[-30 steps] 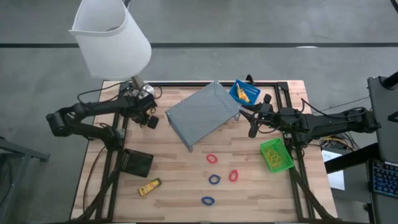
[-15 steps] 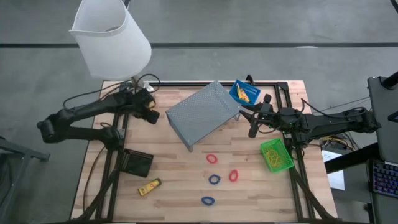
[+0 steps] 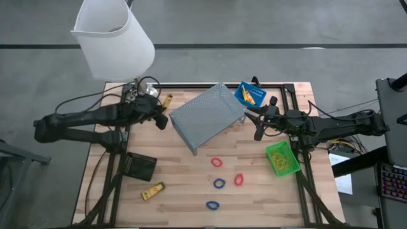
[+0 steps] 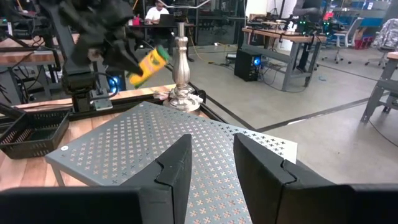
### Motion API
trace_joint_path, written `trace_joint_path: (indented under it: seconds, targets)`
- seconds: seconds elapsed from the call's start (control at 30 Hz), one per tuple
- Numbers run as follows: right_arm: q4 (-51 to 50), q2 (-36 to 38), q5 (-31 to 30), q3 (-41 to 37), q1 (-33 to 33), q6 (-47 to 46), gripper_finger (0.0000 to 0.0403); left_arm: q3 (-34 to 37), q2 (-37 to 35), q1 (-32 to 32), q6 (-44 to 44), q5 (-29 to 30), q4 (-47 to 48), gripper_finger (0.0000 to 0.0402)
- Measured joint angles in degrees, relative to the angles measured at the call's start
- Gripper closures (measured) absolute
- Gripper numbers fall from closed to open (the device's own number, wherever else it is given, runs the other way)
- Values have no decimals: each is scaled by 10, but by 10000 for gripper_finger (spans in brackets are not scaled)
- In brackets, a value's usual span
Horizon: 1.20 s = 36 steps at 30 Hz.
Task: Pick & Place Office Desk Supplies
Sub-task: Put the crayon box into the blue basket
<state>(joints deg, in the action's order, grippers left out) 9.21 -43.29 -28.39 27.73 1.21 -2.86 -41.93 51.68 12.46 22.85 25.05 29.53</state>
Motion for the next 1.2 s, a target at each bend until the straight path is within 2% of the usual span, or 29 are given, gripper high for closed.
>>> trace_joint_path:
  seconds: [0.2, 0.33, 0.6, 0.77, 0.9, 1.07, 1.2]
  targets:
    - [0, 0, 0, 0, 0, 0, 284, 0, 14, -8, -97, 4, -144, 364]
    - [0, 0, 0, 0, 0, 0, 279, 1, 43, -7, -145, -29, -224, 364]
    - [0, 0, 0, 0, 0, 0, 273, 1, 134, -7, -247, -158, -404, 364]
    - [0, 0, 0, 0, 0, 0, 278, -3, 195, -7, -259, -236, -519, 364]
    - [0, 0, 0, 0, 0, 0, 283, -25, 249, -7, -259, -271, -547, 364]
    - [0, 0, 0, 0, 0, 0, 287, -65, 303, -7, -257, -282, -544, 364]
    - [0, 0, 0, 0, 0, 0, 283, -85, 341, -9, -273, -317, -546, 364]
